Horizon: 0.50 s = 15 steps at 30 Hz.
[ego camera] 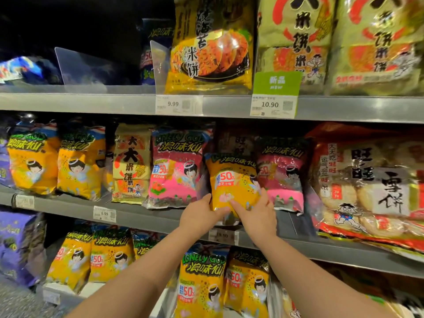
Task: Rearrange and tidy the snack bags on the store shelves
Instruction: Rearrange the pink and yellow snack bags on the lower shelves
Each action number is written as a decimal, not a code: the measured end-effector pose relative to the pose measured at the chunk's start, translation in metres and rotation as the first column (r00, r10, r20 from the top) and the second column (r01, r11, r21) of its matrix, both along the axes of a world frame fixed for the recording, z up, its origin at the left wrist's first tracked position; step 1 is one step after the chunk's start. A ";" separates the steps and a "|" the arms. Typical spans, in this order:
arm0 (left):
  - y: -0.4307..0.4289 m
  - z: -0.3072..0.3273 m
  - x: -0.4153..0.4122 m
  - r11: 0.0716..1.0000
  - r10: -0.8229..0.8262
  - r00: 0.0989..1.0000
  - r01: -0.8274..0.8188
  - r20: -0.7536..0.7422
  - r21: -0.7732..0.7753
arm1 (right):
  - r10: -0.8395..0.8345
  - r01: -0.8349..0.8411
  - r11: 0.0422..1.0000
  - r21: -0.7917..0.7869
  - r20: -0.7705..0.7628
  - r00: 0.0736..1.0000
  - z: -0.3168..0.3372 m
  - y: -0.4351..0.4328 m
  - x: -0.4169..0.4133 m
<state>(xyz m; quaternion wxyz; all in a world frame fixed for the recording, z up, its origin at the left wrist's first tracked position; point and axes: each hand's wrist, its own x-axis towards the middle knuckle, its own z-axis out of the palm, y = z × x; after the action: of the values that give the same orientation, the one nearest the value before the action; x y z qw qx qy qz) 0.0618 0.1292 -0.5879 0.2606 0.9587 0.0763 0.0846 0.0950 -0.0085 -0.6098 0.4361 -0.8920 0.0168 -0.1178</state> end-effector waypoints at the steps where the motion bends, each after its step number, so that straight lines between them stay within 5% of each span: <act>1: -0.004 0.003 -0.002 0.998 0.002 1.000 -0.001 0.010 -0.065 | 0.006 -0.006 1.000 0.006 0.022 1.000 -0.001 -0.002 -0.004; 10: -0.029 0.010 -0.035 0.888 0.091 0.995 -0.058 0.050 -0.455 | -0.024 0.011 0.999 0.052 0.269 0.963 0.016 -0.020 -0.065; 12: -0.035 0.009 -0.050 0.755 0.073 0.997 -0.036 0.030 -0.655 | -0.029 0.018 0.999 0.037 0.324 0.946 0.018 -0.027 -0.085; 15: -0.036 -0.011 -0.068 0.385 -0.070 0.991 -0.079 -0.114 -0.920 | -0.022 0.010 0.999 0.035 0.352 0.936 -0.001 -0.041 -0.123</act>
<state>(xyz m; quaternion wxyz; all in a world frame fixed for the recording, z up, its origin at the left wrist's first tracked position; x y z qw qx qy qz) -0.0066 0.0931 -0.5989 0.7425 0.6560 0.1304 -0.0357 -0.0283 -0.0497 -0.6109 0.4454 -0.8492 -0.0524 -0.2790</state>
